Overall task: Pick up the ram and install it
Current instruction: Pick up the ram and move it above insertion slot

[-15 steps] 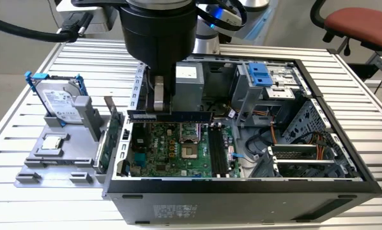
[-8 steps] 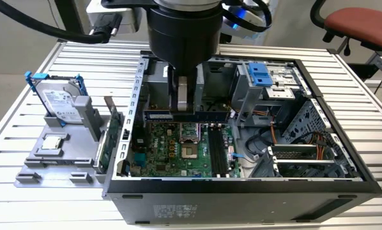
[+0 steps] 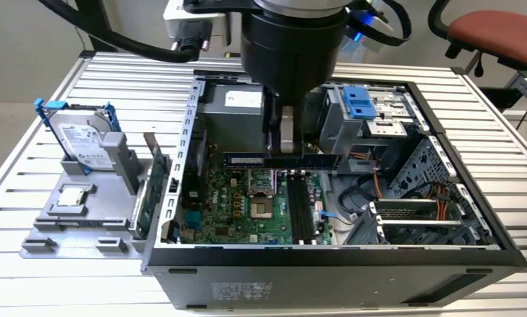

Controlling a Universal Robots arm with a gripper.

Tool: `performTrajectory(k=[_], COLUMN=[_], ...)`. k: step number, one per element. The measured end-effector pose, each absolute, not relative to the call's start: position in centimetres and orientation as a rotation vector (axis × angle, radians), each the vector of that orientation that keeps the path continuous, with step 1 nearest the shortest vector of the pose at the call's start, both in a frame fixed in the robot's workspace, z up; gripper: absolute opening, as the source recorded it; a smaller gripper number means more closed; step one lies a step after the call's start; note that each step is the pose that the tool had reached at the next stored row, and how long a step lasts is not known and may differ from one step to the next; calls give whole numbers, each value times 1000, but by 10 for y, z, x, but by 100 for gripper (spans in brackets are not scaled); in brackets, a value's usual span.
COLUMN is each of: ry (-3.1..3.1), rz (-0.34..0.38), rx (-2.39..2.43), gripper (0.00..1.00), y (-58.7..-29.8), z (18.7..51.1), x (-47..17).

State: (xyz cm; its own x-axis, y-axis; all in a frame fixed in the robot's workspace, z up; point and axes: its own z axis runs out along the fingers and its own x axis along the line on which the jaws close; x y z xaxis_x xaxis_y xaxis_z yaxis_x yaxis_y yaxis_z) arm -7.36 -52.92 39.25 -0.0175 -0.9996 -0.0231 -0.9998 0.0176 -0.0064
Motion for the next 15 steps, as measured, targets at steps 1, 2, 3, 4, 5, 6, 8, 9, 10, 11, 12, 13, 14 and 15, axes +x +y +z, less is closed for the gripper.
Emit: performTrajectory(k=[1,2,3,4,5,6,8,9,10,11,12,13,14,15], ry=[2226,2226,2226,2226,2226,2226,2227,2227,2227,2227,2228,2228,2228,2228], rz=[18,18,18,18,18,18,18,18,18,18,18,18,18,18], rx=[-2187,-2187,-2187,-2187,-2187,-2187,-2186,-2186,-2186,-2186,-2185,-2185,-2185,-2184], gripper=[0,0,0,0,0,0,0,0,0,0,0,0,0,0], y=[-529,-529,-529,-529,-529,-529,-529,-529,-529,-529,-529,-529,-529,-529], z=[392,392,392,392,392,392,392,392,392,392,392,392,392,392], x=[-70,-67,-64,-62,-59,-56,-50,-46,-44,-41,-38,-35,-32,-29])
